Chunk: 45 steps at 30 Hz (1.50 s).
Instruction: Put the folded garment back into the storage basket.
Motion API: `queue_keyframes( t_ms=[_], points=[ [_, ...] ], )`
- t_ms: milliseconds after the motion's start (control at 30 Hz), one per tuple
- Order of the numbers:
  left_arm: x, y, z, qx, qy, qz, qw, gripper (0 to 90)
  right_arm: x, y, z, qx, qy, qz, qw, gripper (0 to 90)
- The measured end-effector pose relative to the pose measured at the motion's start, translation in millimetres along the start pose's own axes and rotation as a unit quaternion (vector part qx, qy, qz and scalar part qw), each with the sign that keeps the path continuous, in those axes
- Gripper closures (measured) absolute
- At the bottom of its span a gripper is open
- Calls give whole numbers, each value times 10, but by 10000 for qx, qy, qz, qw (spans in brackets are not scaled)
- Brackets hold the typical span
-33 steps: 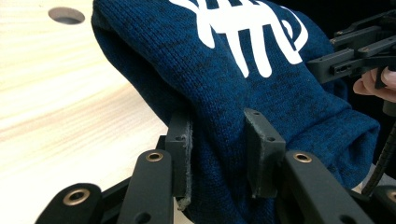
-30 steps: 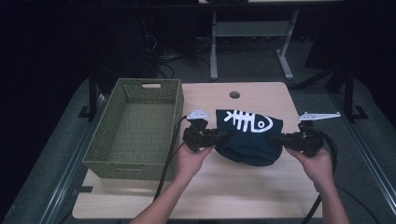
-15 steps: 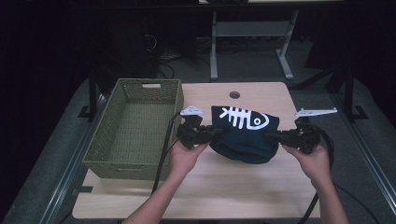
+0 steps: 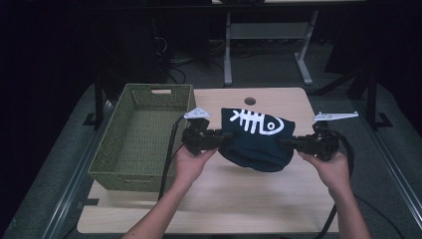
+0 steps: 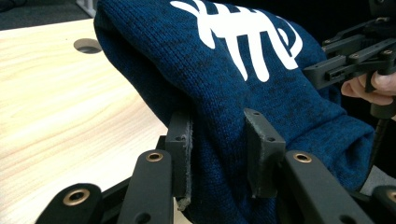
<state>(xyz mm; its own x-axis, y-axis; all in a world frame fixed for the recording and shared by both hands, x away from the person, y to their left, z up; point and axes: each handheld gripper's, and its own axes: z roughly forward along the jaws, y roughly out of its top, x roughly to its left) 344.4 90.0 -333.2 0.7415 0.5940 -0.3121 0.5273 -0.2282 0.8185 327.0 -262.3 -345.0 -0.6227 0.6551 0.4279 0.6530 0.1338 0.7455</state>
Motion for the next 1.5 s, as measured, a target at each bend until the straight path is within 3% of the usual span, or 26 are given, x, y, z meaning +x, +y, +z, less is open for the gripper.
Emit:
queue_keyframes(
  t_ms=[833,1500],
  points=[
    [116,104,-240,-87,-44,-37,9999,658,205,191,64,1,96,-48,9999,705],
    [275,131,-488,-155,39,-80,9998,657,366,374,258,21,151,-121,9998,709]
  ],
)
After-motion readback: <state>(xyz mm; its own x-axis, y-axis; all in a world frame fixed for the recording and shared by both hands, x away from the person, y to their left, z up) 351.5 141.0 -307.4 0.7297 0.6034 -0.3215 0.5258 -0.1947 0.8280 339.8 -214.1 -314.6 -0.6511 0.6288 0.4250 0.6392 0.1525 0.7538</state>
